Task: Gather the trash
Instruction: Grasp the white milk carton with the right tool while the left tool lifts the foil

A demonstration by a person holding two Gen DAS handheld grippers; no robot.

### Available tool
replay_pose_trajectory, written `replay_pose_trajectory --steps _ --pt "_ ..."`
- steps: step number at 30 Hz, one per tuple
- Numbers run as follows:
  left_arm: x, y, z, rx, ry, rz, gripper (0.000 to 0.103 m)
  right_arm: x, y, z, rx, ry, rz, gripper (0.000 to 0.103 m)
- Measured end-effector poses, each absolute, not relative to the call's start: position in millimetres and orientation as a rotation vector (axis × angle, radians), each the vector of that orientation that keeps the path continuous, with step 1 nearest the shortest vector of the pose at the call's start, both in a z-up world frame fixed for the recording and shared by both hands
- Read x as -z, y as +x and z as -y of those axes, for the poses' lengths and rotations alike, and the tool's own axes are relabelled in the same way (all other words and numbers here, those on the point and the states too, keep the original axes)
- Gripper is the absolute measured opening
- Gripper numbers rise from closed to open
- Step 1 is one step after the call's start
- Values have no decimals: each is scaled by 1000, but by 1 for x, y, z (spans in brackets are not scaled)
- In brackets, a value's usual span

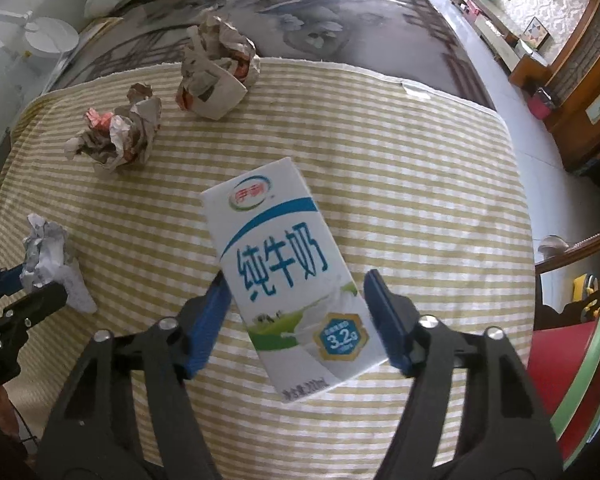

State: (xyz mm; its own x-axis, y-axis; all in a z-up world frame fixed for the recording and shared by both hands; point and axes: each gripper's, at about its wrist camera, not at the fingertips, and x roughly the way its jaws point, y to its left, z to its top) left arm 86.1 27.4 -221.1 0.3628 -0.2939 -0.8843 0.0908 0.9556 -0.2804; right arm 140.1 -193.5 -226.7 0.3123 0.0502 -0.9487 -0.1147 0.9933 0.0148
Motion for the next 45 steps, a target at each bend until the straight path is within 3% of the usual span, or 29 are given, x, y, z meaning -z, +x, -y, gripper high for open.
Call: replay_pose_trajectory --steps 9,19,45 --pt "192 82 -29 237 -186 -1094 52 170 105 189 -101 -22 -1116 50" --pt "172 70 -16 284 -166 -1043 52 115 73 190 -79 -8 -982 50" --pt "129 26 57 313 -104 -962 52 76 10 260 -46 74 -867 50"
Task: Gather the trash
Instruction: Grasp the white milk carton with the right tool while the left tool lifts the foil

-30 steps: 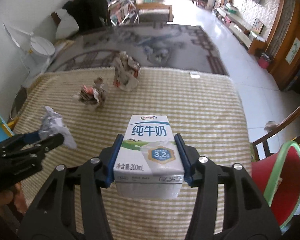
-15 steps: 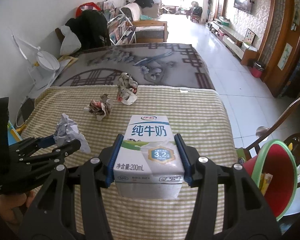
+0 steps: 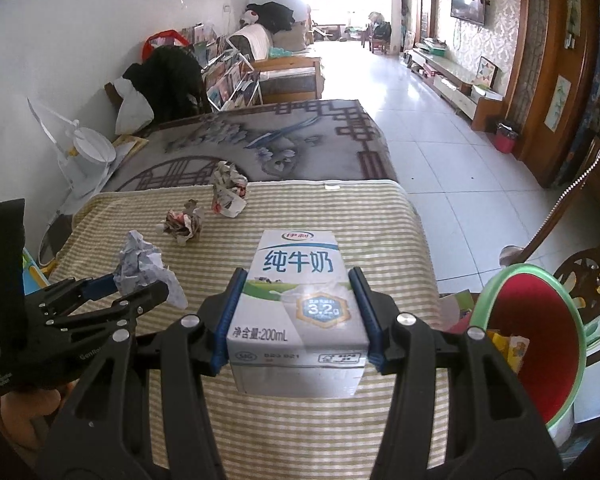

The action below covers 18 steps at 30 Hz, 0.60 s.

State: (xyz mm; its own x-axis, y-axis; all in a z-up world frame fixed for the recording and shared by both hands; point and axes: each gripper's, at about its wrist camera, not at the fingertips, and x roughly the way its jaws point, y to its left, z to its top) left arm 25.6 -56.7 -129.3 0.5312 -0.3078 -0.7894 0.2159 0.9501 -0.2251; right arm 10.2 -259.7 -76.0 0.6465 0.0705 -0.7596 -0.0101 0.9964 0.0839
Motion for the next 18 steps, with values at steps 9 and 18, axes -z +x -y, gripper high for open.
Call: replay_pose_trajectory --steps 9,18 --pt "118 12 94 303 -97 -934 52 68 -3 295 -53 87 -847 50" --pt "107 2 133 313 -83 -910 52 60 -16 335 -47 100 -823 50"
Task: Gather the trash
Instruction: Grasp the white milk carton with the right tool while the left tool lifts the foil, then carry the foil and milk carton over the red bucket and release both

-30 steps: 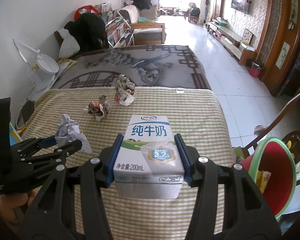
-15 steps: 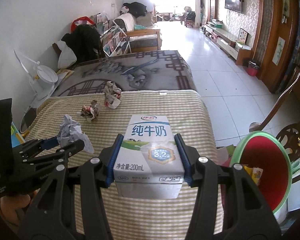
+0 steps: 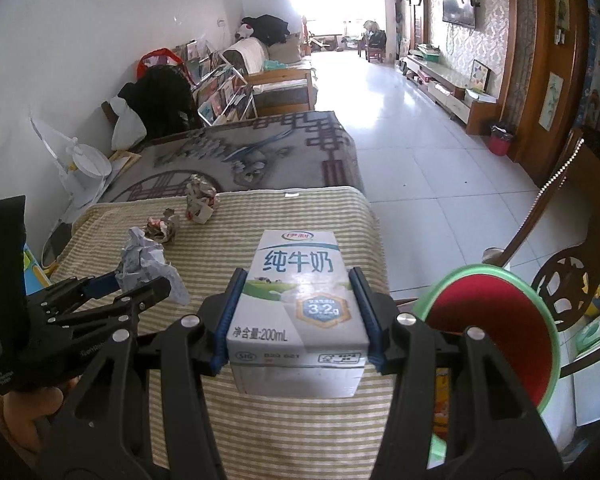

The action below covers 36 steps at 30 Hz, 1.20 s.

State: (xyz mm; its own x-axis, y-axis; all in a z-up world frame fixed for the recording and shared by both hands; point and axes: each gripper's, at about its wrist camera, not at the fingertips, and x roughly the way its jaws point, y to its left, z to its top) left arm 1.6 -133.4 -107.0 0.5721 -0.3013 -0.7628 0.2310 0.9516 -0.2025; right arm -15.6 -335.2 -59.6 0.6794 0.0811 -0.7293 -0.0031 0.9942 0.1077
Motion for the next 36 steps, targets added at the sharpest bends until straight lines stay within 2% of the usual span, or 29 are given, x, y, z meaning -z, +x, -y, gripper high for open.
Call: replay_pose_trajectory --steps 17,36 --pt "89 -17 218 368 -30 -881 53 59 -33 409 -12 164 -798 50" --pt "97 -17 297 471 48 -927 53 70 -48 482 87 228 -814 50"
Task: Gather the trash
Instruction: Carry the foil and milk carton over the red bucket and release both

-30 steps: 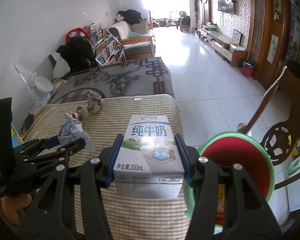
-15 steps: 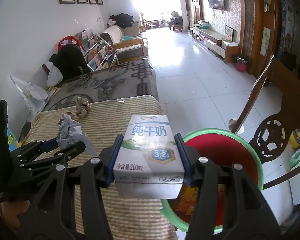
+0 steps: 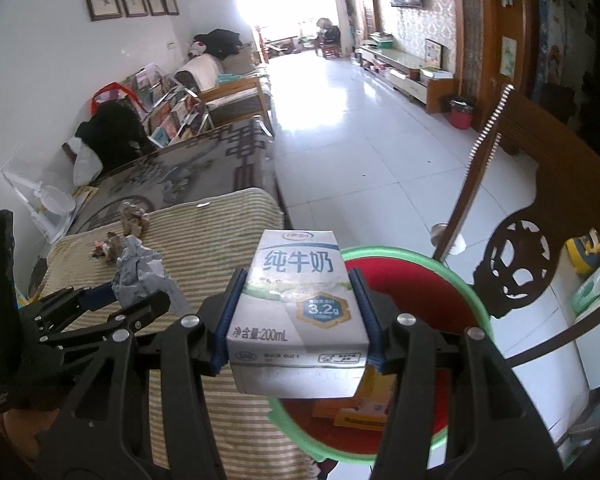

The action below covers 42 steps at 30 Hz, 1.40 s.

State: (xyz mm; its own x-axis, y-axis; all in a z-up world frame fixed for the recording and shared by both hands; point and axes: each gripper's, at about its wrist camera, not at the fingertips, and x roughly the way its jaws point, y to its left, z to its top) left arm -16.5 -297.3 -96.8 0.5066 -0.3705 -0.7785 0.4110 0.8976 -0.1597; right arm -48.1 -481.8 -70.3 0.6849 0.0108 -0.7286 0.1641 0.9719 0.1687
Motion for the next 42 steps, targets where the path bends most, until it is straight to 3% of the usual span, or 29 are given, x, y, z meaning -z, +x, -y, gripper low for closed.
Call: replay_pose_trajectory --steps 22,26,28,42 --pt "139 -11 411 772 142 -1083 53 97 -65 574 269 357 -852 50" --pt "151 -8 416 770 166 -1137 62 100 -61 575 271 372 -852 52" --pt "151 -7 410 762 138 -1133 71 101 -60 575 277 392 -847 77" --pt "137 31 236 369 -45 -1072 73 98 -27 515 193 391 -847 82"
